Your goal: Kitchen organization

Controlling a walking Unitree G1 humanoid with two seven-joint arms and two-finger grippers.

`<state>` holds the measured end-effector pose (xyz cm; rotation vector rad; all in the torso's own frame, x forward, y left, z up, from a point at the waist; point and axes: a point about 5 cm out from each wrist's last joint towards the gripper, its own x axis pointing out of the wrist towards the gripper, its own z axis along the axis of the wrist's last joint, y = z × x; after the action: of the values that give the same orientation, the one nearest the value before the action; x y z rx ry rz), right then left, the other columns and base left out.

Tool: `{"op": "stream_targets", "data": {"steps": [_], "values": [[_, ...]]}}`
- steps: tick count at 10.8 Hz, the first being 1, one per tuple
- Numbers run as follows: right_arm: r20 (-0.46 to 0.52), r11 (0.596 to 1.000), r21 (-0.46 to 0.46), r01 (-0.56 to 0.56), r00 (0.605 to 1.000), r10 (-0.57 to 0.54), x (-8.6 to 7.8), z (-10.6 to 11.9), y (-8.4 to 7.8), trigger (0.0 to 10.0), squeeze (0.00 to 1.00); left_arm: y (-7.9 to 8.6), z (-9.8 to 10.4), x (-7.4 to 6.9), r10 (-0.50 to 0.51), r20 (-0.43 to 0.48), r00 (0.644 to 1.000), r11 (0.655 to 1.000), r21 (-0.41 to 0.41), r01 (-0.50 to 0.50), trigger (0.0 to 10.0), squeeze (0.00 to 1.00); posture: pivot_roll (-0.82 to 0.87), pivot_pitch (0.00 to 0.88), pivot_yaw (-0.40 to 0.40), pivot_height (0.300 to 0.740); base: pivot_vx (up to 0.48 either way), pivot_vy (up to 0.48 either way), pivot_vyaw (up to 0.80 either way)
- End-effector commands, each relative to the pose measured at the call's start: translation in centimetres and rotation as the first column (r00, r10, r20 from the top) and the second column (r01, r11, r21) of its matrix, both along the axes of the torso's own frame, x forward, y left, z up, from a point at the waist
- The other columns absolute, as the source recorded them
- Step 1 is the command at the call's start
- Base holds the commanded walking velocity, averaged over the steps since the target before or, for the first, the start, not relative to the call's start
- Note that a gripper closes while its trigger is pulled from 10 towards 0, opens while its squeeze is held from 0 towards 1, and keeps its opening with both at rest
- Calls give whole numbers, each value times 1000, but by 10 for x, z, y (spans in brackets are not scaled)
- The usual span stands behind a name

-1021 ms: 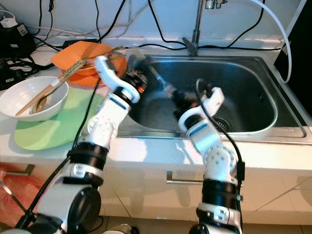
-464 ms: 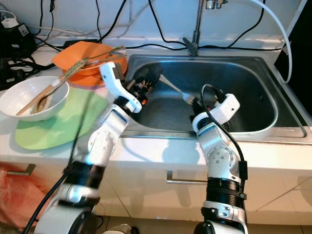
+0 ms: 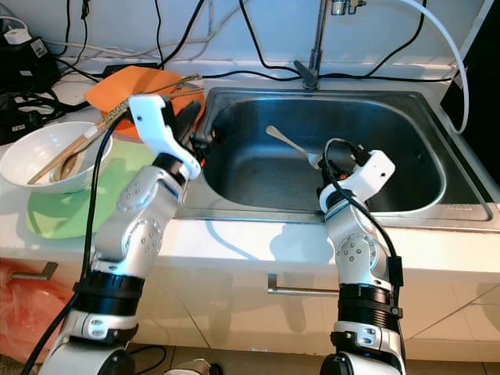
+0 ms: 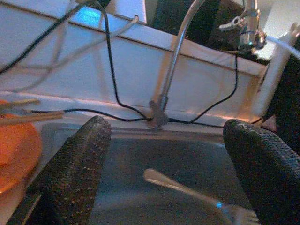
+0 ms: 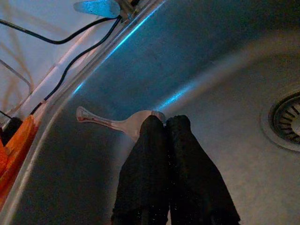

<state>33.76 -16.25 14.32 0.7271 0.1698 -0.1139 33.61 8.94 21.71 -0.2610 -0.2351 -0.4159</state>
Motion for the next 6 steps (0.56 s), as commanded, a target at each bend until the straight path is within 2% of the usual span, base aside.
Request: {"op": "stream_targets", "data": {"steps": [1, 2, 3, 4, 5, 6], "values": [[-27, 1000, -22, 11, 1000, -12, 0, -5, -2, 0, 0, 5, 7, -2, 35, 47, 998, 999, 34, -37, 10000, 1000, 94, 8, 45, 740, 0, 0, 0], [-48, 995, -101, 20, 999, -25, -1, -10, -7, 0, 0, 14, 14, -4, 89, 100, 991, 988, 118, -101, 10000, 1000, 102, 6, 43, 740, 0, 0, 0], [-68, 976, -215, 15, 997, -30, 0, -14, -12, 431, 0, 21, 19, -5, 123, 140, 983, 974, 171, -146, 10000, 1000, 112, 5, 41, 740, 0, 0, 0], [-85, 948, -319, 5, 996, -33, 1, -17, -18, 1725, 0, 29, 25, -5, 164, 162, 973, 959, 206, -195, 10000, 1000, 121, 3, 40, 740, 0, 0, 0], [-83, 909, -418, -11, 996, -26, 2, -19, -23, 824, 0, 41, 29, -5, 222, 183, 958, 933, 243, -263, 10000, 1000, 131, 2, 40, 740, 0, 0, 0], [-102, 883, -469, -33, 995, -17, 2, -23, -25, 6510, 0, 53, 27, -4, 283, 173, 943, 904, 279, -323, 10000, 1000, 134, 2, 39, 740, 0, 0, 0]]}}
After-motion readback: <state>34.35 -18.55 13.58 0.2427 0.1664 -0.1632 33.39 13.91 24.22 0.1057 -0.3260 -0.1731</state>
